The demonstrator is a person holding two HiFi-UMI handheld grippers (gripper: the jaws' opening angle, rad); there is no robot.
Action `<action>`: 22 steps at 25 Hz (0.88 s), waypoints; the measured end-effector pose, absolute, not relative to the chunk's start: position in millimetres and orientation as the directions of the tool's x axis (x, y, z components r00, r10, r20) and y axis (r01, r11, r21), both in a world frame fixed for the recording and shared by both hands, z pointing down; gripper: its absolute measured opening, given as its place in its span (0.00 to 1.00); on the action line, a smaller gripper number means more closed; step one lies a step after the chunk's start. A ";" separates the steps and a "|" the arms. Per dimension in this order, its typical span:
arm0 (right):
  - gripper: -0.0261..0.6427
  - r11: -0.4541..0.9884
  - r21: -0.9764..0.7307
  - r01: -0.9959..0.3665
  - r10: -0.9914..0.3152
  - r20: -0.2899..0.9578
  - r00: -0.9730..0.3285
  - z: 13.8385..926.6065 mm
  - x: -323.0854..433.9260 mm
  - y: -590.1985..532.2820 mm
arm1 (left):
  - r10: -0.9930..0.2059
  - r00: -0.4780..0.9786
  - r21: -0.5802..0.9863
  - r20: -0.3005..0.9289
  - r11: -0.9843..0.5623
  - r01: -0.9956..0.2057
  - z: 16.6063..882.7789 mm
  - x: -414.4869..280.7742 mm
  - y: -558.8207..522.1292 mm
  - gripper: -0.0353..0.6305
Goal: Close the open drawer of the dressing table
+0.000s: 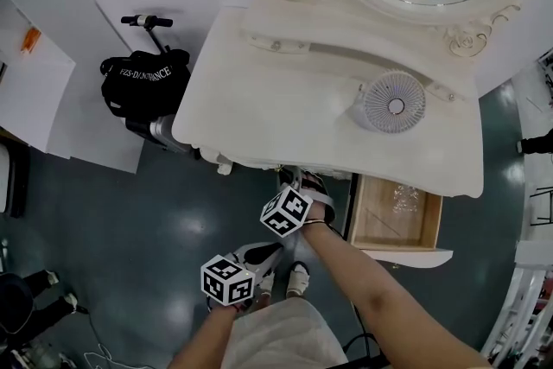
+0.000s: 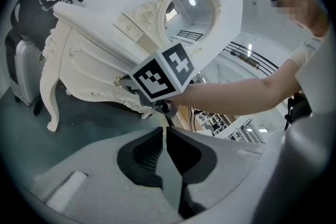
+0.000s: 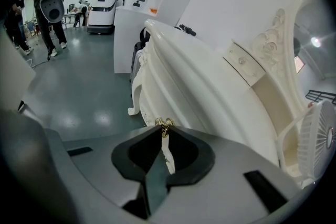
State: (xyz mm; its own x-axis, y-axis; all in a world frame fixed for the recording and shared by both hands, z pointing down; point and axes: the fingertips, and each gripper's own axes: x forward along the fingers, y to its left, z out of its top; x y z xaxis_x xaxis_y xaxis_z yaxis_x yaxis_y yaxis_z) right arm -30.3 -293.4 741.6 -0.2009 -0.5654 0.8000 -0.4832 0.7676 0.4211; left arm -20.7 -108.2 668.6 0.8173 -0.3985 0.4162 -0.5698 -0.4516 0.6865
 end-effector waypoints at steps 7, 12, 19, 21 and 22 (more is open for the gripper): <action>0.11 0.772 0.426 -0.472 -0.566 0.799 -0.204 741.3 -29.5 -293.9 | -0.403 0.816 0.686 0.416 -0.450 -0.572 666.6 -18.3 -109.3 0.08; 0.11 0.777 0.434 -0.456 -0.567 0.797 -0.209 740.9 -29.7 -293.6 | -0.411 0.811 0.682 0.416 -0.449 -0.577 664.8 -21.0 -108.9 0.08; 0.11 0.774 0.435 -0.460 -0.576 0.784 -0.229 727.9 -29.9 -289.6 | -0.412 0.810 0.680 0.416 -0.450 -0.578 661.8 -23.7 -104.4 0.08; 0.11 0.776 0.432 -0.460 -0.576 0.783 -0.236 721.8 -30.1 -285.3 | -0.410 0.811 0.678 0.418 -0.453 -0.578 660.6 -24.5 -103.3 0.08; 0.11 0.777 0.429 -0.461 -0.574 0.783 -0.240 718.8 -29.6 -282.4 | -0.408 0.812 0.678 0.418 -0.455 -0.578 659.5 -24.5 -102.9 0.08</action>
